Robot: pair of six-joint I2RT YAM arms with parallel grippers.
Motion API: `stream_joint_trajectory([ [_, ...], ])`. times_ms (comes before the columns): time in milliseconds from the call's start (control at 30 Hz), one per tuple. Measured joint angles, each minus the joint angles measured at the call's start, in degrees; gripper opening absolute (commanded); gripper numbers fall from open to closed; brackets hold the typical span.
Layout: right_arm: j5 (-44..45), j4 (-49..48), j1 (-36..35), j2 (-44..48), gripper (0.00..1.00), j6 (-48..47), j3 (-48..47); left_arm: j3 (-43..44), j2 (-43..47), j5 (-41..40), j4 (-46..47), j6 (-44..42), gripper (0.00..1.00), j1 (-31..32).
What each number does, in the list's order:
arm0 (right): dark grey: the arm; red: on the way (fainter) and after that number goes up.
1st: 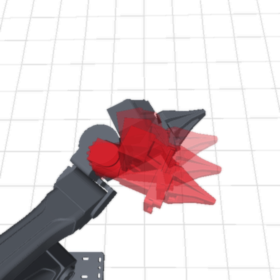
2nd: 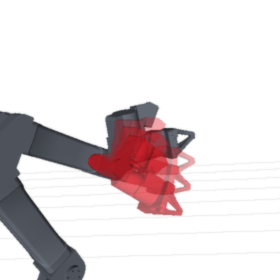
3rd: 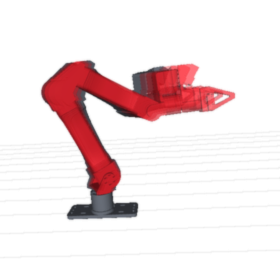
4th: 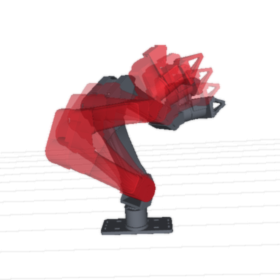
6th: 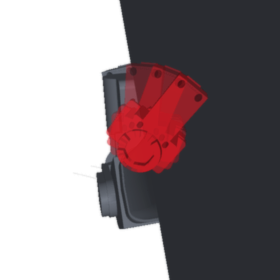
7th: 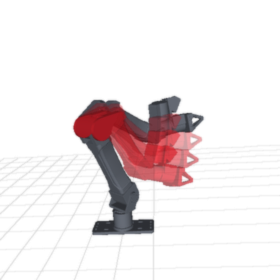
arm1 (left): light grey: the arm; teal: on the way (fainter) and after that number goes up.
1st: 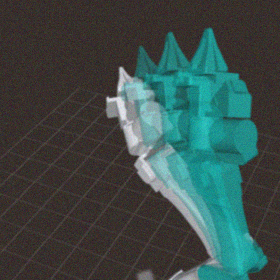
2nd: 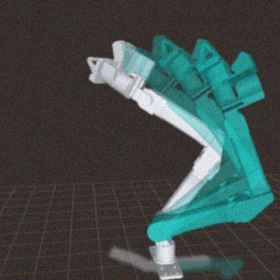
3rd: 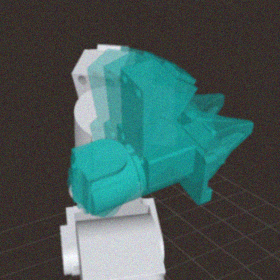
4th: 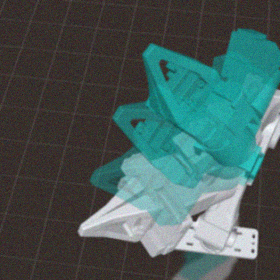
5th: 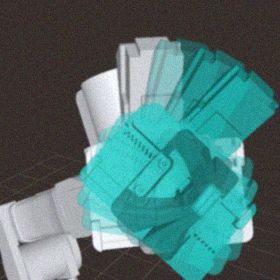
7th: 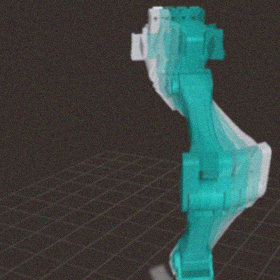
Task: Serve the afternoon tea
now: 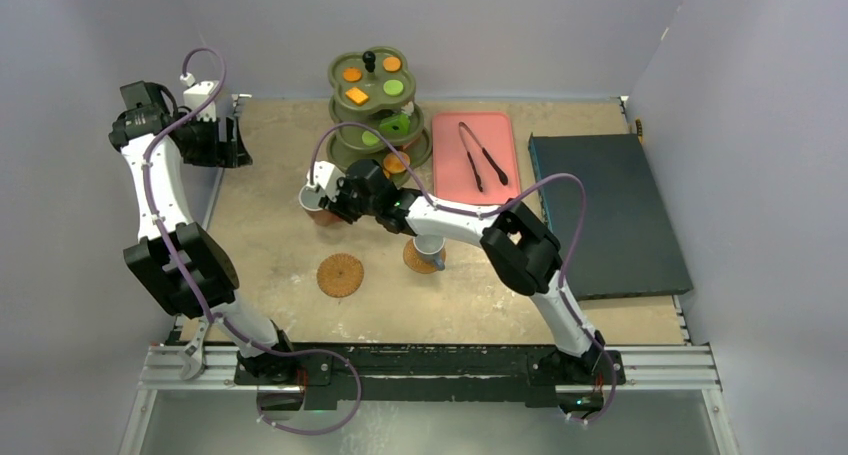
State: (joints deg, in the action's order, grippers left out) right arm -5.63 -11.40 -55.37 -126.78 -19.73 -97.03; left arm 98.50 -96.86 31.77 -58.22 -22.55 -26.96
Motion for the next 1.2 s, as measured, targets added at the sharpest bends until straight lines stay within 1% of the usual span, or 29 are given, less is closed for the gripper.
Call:
stream_joint_trajectory([
  [133, 1.25, 0.85, -0.02, -1.68, 0.40, 1.11, -2.43, 0.00, 0.00, 0.26, -0.13, -0.59, 0.73, -0.28],
  [367, 1.64, 2.67, -0.13, -3.85, 0.41, 1.70, -3.06, 0.00, 0.00, 0.74, -0.17, -0.81, 0.73, -0.39],
  [433, 1.64, 3.02, -0.13, -4.24, 0.38, 1.73, -3.08, 0.00, 0.00, 0.87, -0.17, -0.83, 0.73, -0.42],
  [500, 1.66, 3.58, -0.13, -4.35, 0.29, 1.75, -3.15, 0.00, 0.00, 1.01, -0.20, -0.83, 0.73, -0.42],
  [533, 1.66, 3.76, -0.13, -4.35, 0.22, 1.79, -3.21, 0.00, 0.00, 1.03, -0.17, -0.83, 0.73, -0.42],
  [633, 1.95, 3.74, -0.13, -4.35, 0.07, 2.29, -3.65, 0.00, 0.00, 1.05, -0.17, -0.85, 0.73, -0.42],
  [667, 1.46, 3.96, -0.13, -4.35, 0.00, 2.75, -3.78, 0.00, 0.00, 1.05, -0.20, -0.85, 0.73, -0.42],
  [867, 2.75, 3.37, -0.72, -4.28, 0.00, 3.15, -3.45, 0.00, 0.00, 1.11, -0.20, -1.03, 0.72, -0.52],
  [967, 3.52, 2.21, -1.07, -3.23, 0.00, 3.61, -1.60, -0.02, 0.00, 1.16, -0.22, -1.05, 0.72, -0.74],
  [1200, 3.67, 2.64, -1.70, 4.31, 0.00, 6.47, 6.45, -0.55, 0.00, 1.60, -0.20, -1.05, 0.72, -0.94],
])
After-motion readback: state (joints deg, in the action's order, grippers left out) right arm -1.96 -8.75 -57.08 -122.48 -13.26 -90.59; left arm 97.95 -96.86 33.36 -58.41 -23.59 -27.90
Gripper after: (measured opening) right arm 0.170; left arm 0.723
